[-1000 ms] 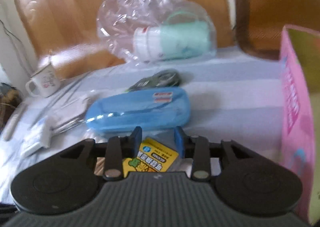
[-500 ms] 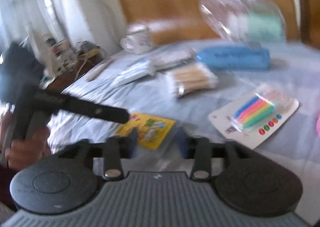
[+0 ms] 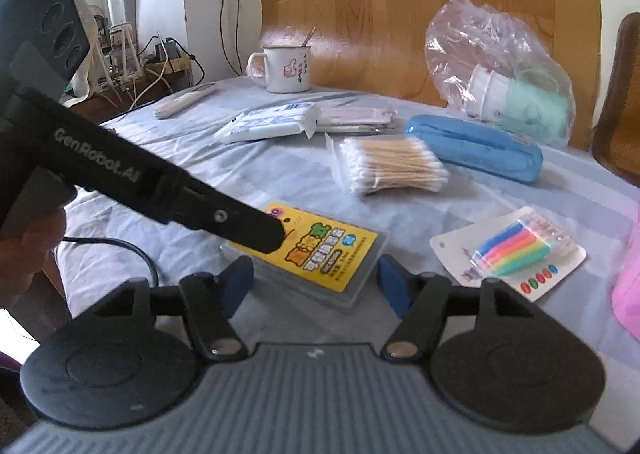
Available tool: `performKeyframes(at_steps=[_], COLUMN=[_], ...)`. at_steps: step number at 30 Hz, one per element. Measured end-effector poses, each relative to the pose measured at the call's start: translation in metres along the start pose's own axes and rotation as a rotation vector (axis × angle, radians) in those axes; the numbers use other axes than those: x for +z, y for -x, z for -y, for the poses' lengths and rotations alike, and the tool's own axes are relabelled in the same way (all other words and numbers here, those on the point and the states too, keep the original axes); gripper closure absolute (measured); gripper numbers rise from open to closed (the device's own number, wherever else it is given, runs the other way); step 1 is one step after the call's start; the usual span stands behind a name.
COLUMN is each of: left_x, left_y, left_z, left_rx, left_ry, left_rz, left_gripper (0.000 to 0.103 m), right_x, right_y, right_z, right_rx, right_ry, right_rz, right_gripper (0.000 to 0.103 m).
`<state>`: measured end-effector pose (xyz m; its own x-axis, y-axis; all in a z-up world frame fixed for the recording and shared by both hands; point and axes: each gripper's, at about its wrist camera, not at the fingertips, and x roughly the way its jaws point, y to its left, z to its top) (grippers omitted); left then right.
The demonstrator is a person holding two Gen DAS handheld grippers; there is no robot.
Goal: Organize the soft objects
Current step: 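Hold the yellow card with the right gripper while the left gripper grasps it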
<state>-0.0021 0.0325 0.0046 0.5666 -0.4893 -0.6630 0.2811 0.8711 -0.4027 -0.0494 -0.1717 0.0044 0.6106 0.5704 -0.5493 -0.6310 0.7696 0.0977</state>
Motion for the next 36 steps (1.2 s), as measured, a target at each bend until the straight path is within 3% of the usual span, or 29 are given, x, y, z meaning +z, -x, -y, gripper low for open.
performKeyframes(at_steps=[2,5,8,10,19,21,23,25,27,29,32,36], left_x=[0.001,0.006,0.012,0.013,0.008,0.010,0.012,0.014,0.015,0.014,0.009,0.017], left_y=[0.001,0.003,0.002,-0.002,-0.019,-0.015,-0.012,-0.014,-0.025,-0.039,-0.042,-0.030], left_z=[0.007,0.017,0.029,0.031,0.036,0.032,0.029,0.029,0.034,0.039,0.053,0.051], left_rx=[0.011,-0.034,-0.039,-0.050,-0.053,-0.043,-0.031,-0.022,-0.033,-0.056,0.007,-0.040], left_ry=[-0.020,-0.029,-0.054,-0.052,-0.068,-0.068,-0.077,-0.096,-0.129,-0.159,-0.223,-0.166], left_rz=[0.005,0.012,0.022,0.008,-0.045,-0.035,-0.035,-0.034,-0.055,-0.081,-0.060,-0.065], left_gripper=[0.050,0.050,0.050,0.050,0.049,0.043,0.022,0.018,0.020,0.031,0.033,0.035], right_x=[-0.002,-0.002,-0.003,-0.006,-0.019,-0.019,-0.020,-0.021,-0.021,-0.018,-0.019,-0.019], right_y=[0.007,0.017,0.024,0.031,0.034,0.035,0.035,0.029,0.023,0.019,0.019,0.037], right_z=[-0.006,-0.004,0.012,0.020,0.018,0.013,0.011,0.012,0.013,0.013,0.008,0.001], right_rx=[-0.034,-0.112,-0.123,-0.115,-0.107,-0.103,-0.093,-0.097,-0.102,-0.092,-0.123,-0.149], right_ry=[-0.004,-0.009,-0.095,-0.141,-0.131,-0.081,-0.037,-0.015,-0.019,-0.024,-0.018,0.011], right_rz=[0.045,0.086,0.098,0.104,0.037,0.027,0.017,-0.014,-0.017,-0.014,0.006,0.086], right_gripper=[0.042,0.043,0.057,0.058,0.046,0.036,0.027,0.026,0.025,0.029,0.030,0.030])
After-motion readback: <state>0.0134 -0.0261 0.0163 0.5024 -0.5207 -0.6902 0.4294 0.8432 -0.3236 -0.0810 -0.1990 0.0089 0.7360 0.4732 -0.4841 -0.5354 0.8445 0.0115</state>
